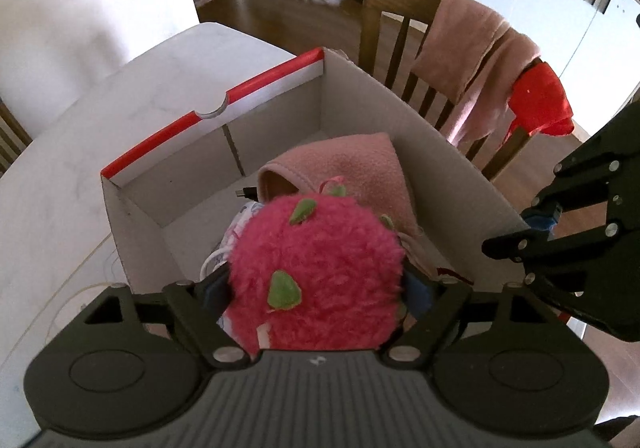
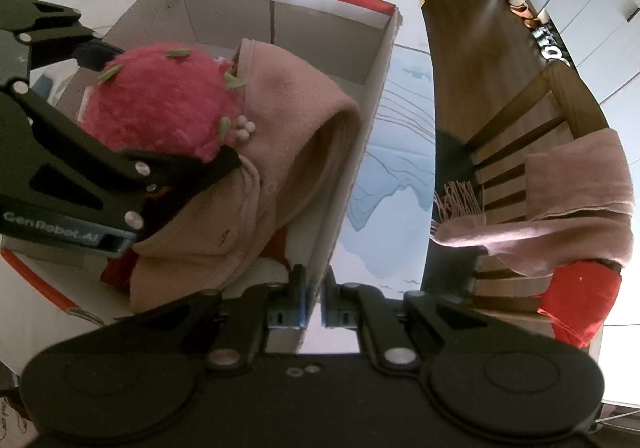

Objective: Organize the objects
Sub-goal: 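Carry the pink plush with the left gripper into the box, then open the left gripper to release the plush onto the glove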

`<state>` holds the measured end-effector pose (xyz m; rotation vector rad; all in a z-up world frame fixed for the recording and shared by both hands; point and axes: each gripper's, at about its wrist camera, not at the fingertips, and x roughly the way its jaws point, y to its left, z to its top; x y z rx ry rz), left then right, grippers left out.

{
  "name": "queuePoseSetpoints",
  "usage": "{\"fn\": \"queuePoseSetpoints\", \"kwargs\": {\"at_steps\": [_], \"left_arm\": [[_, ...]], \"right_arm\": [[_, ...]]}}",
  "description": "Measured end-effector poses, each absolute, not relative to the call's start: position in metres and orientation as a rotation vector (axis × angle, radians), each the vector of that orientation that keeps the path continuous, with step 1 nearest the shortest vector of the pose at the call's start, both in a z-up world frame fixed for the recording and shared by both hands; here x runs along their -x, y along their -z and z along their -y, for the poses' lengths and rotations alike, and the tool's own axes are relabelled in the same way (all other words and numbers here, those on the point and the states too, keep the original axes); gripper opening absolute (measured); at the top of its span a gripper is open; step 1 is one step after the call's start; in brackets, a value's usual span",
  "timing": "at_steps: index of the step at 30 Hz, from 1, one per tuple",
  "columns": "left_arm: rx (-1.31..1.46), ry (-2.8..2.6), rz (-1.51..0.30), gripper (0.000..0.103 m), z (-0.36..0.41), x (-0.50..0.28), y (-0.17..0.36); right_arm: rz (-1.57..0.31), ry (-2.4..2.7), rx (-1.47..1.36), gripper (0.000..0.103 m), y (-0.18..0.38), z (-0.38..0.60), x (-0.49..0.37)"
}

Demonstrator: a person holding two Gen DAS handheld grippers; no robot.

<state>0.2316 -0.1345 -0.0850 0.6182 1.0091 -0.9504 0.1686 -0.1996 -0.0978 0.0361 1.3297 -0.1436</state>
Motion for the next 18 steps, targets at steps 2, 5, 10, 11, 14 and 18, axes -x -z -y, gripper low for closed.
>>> {"fn": "queuePoseSetpoints", "kwargs": {"at_steps": [2, 5, 10, 11, 14, 18], "left_arm": [[-0.607, 0.946, -1.008, 0.087, 0.133, -0.231, 0.083], [-0.579, 0.950, -1.004, 0.094, 0.125, -0.229, 0.077], [-0.513, 0.956, -0.985, 0.099, 0.107, -0.228, 0.061], [-0.501, 0.956, -0.975, 0.099, 0.103, -0.227, 0.056], [-0.460, 0.968, -0.934, 0.100, 0.088, -0.221, 0.040], [-0.390, 0.962, -0.882, 0.100, 0.064, -0.214, 0.017]], "right_arm": [[-1.330, 0.147, -0.035, 0.006, 0.098, 0.199, -0.168], [-1.326, 0.156, -0.039, 0.006, 0.095, 0.199, -0.168], [-1.303, 0.158, -0.043, 0.013, 0.083, 0.197, -0.165], [-1.296, 0.158, -0.043, 0.014, 0.079, 0.196, -0.164], [-1.274, 0.167, -0.045, 0.015, 0.069, 0.195, -0.159], [-1.227, 0.172, -0.063, 0.015, 0.049, 0.191, -0.149]]}}
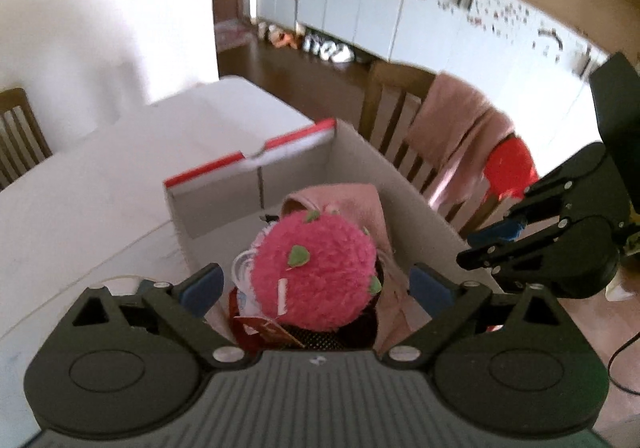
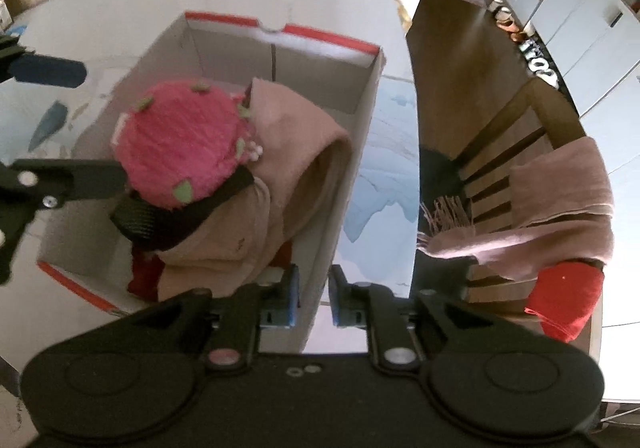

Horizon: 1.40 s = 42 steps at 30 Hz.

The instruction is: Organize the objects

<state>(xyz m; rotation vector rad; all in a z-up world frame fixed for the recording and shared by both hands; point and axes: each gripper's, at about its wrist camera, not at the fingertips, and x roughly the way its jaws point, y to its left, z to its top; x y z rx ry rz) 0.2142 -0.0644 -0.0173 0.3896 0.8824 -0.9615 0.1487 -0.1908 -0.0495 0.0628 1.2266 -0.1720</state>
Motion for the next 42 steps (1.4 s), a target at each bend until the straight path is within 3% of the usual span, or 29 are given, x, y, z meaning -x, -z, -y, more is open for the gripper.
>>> {"fn": "queuePoseSetpoints", "kwargs": {"at_steps": [15, 27, 34, 38, 42], "left_arm": [[-0.296, 0.928, -0.730, 0.100, -0.013, -0.173, -0.022], [-0.288, 0.956, -0.687, 0.103, -0.045, -0.143, -0.018], [-0.270, 0.953, -0.687, 0.103, -0.058, -0.134, -0.015], [-0.289, 0.926, -0.685, 0.103, -0.061, -0.127, -0.011], [-0.274, 0.924, -0.691, 0.103, -0.064, -0.121, -0.007]], "right_arm": [[-0.879, 0.162, -0.165, 0.026, -0.018, 0.147, -0.085], [-0.726, 0.198, -0.191, 0.055, -0.019, 0.109, -0.042], [-0.648, 0.219, -0.214, 0.091, -0.021, 0.095, -0.021], [-0.614, 0.219, -0.205, 0.100, -0.023, 0.086, -0.013], [-0.623, 0.221, -0.231, 0.102, -0.020, 0.082, -0.012]]}}
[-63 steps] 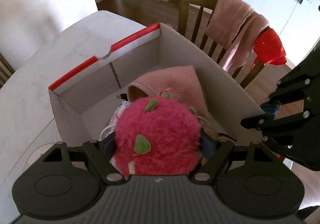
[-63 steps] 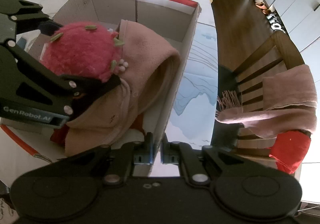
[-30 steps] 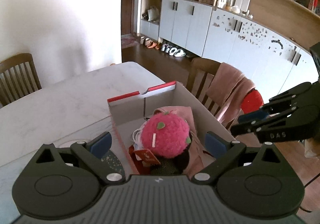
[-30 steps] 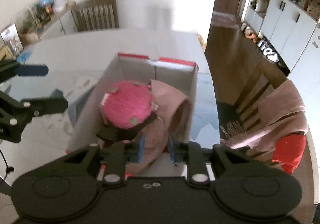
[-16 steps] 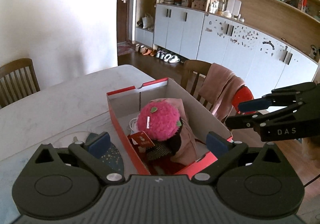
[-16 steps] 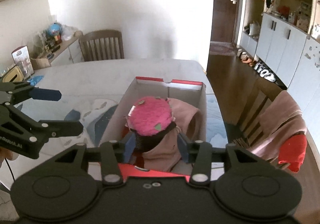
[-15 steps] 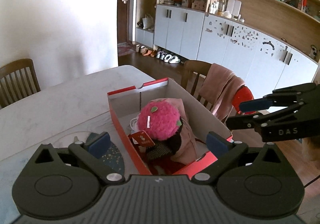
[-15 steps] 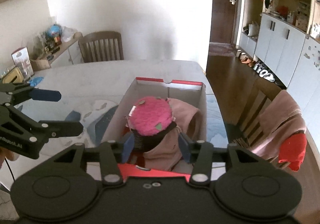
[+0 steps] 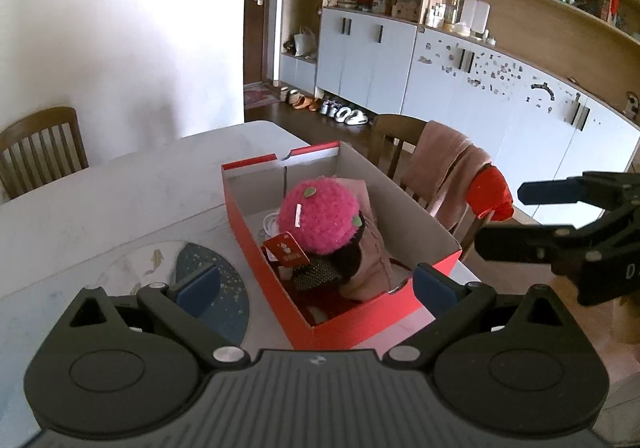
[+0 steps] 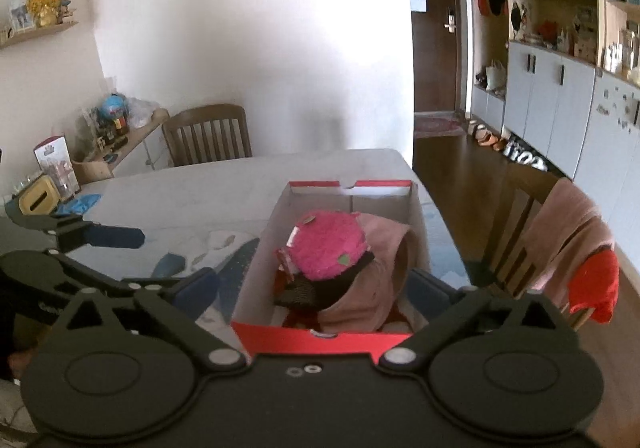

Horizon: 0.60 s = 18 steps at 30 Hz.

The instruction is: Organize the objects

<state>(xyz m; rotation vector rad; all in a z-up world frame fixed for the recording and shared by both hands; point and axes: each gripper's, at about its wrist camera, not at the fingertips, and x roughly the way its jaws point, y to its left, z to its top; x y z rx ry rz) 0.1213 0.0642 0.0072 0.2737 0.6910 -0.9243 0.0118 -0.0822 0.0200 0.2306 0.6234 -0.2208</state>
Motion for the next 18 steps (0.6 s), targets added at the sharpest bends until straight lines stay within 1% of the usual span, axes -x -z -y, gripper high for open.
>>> {"fn": "queuePoseSetpoints", "kwargs": {"at_steps": [10, 18], "left_arm": [[-0.211, 0.909, -0.683, 0.103, -0.076, -0.120, -0.008], [-0.220, 0.917, -0.690, 0.103, -0.074, -0.121, -0.005]], "right_arm": [[-0.640, 0.236, -0.247, 0.102, -0.016, 0.077, -0.010], [-0.653, 0.227, -0.242, 0.102, -0.014, 0.074, -0.014]]}}
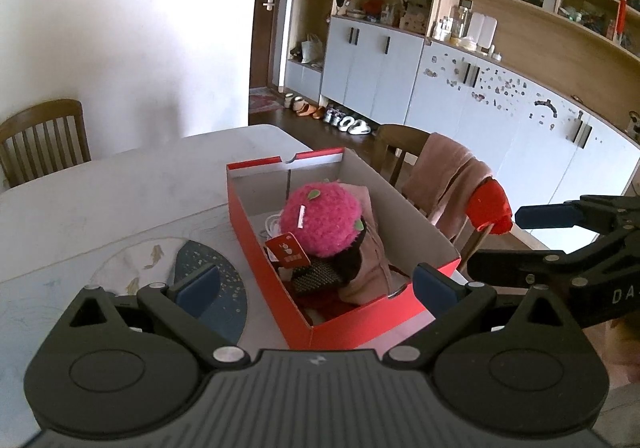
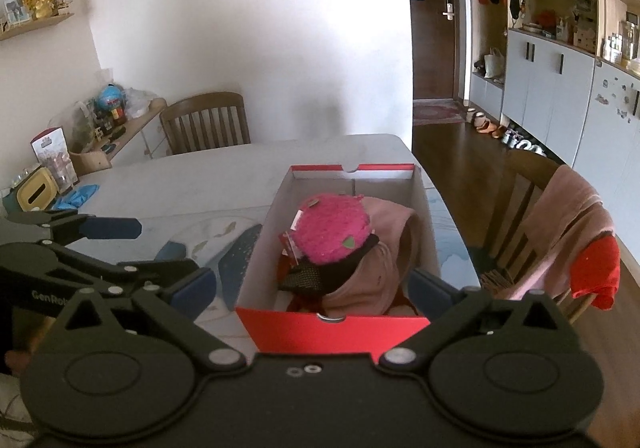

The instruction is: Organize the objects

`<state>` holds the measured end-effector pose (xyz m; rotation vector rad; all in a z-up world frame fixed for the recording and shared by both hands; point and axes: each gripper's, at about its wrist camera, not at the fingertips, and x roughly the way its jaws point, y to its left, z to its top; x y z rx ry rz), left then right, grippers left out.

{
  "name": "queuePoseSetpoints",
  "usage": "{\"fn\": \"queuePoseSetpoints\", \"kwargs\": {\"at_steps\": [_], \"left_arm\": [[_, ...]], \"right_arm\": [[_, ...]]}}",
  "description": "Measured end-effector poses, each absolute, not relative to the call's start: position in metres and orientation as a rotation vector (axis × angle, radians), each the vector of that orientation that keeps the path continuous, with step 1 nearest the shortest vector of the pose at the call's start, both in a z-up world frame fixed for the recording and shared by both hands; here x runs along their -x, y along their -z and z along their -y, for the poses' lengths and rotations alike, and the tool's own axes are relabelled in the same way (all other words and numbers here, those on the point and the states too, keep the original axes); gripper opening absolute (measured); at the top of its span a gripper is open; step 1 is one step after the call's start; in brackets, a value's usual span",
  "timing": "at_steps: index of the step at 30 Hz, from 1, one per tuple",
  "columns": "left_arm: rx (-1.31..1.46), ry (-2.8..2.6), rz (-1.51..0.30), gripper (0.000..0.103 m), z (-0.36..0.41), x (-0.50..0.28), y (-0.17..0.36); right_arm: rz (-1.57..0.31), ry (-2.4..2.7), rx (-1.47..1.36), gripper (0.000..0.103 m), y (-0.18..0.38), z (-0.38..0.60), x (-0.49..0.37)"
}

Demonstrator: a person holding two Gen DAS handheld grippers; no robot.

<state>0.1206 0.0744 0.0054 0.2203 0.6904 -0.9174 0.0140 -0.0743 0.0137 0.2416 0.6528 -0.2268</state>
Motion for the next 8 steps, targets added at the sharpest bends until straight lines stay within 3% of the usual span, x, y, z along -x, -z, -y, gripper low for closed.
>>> {"fn": "queuePoseSetpoints", "kwargs": {"at_steps": [8], "left_arm": [[-0.228, 0.912, -0.695, 0.103, -0.0740, -0.1245, -0.0040]], "right_arm": [[-0.664, 0.230, -0.247, 0.102, -0.0123, 0.0746, -0.0187]]}}
